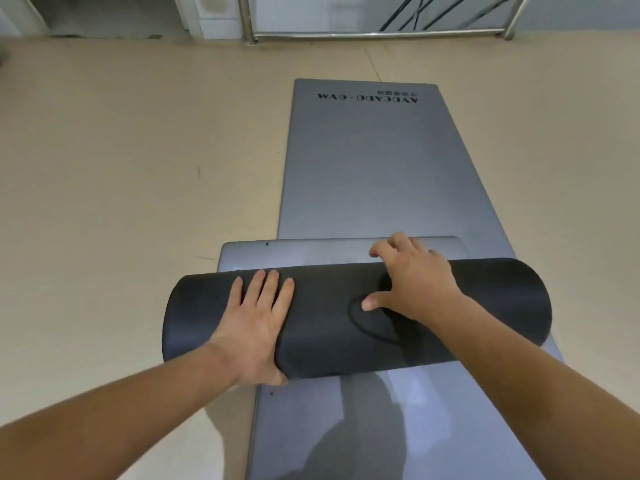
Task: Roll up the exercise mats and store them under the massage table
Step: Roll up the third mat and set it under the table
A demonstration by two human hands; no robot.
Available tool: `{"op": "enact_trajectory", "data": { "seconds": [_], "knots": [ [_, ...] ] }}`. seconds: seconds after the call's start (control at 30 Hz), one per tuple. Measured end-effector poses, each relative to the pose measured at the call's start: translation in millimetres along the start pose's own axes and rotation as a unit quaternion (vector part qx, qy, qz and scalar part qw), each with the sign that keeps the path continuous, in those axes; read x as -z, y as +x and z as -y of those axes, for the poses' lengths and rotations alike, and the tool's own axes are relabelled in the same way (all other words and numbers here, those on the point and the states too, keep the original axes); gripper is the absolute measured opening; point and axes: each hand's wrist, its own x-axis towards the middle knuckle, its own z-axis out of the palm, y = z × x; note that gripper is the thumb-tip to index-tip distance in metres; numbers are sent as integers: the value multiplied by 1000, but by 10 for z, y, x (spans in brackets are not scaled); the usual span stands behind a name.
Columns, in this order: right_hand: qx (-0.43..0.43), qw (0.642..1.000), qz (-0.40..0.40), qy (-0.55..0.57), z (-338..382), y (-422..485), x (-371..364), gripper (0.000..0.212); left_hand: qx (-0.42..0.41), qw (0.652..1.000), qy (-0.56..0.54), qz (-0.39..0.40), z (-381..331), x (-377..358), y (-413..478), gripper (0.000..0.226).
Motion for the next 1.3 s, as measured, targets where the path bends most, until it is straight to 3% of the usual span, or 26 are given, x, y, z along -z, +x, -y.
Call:
{"op": "enact_trajectory", "data": {
  "seconds": [0.07,0.1,0.13,0.23,0.27,0.47,0.6,0.77,0.83,0.93,0.97,1.07,1.13,1.17,1.23,1.3],
  "knots": [
    [48,995,-67,-57,117,-169,-193,56,-39,999,-29,-7,181,176,150,153],
    [75,993,-72,-59,163,-255,-300,54,-57,997,-43,-5,257,286,217,150],
    [94,992,-55,-59,193,-328,-387,65,-68,996,-63,6,322,400,282,144],
    [102,982,15,-160,184,-382,-587,130,-72,989,-121,50,441,620,445,122],
    [96,978,15,-187,183,-374,-636,142,-72,987,-131,57,439,641,454,118],
    [103,979,-3,-179,98,-318,-694,131,-80,989,-118,33,186,467,196,114],
    [150,968,27,-200,47,-418,-606,132,-97,971,-203,78,187,396,38,105],
    [182,956,151,-173,194,-460,-395,146,-93,922,-330,181,363,437,-170,85],
    [169,952,202,-154,242,-347,-244,147,-93,918,-357,143,412,471,-275,83],
    [117,956,261,-71,222,-96,9,142,-115,964,-233,-52,269,472,-475,97],
    [93,956,278,-35,201,-16,67,141,-111,976,-174,-69,147,464,-544,111],
    [53,953,296,36,165,102,123,143,-31,998,-36,34,-228,303,-565,153],
    [33,972,231,36,110,48,126,145,-5,1000,-24,19,-280,191,-424,153],
    [25,986,161,19,61,-22,128,139,-11,999,-33,-4,-216,171,-342,150],
    [18,999,-29,-11,-32,-232,21,103,-40,997,-55,-49,-11,262,-182,147],
    [37,980,-196,-22,-50,-481,-251,55,-62,991,-111,-33,186,454,-26,133]
  ]
}}
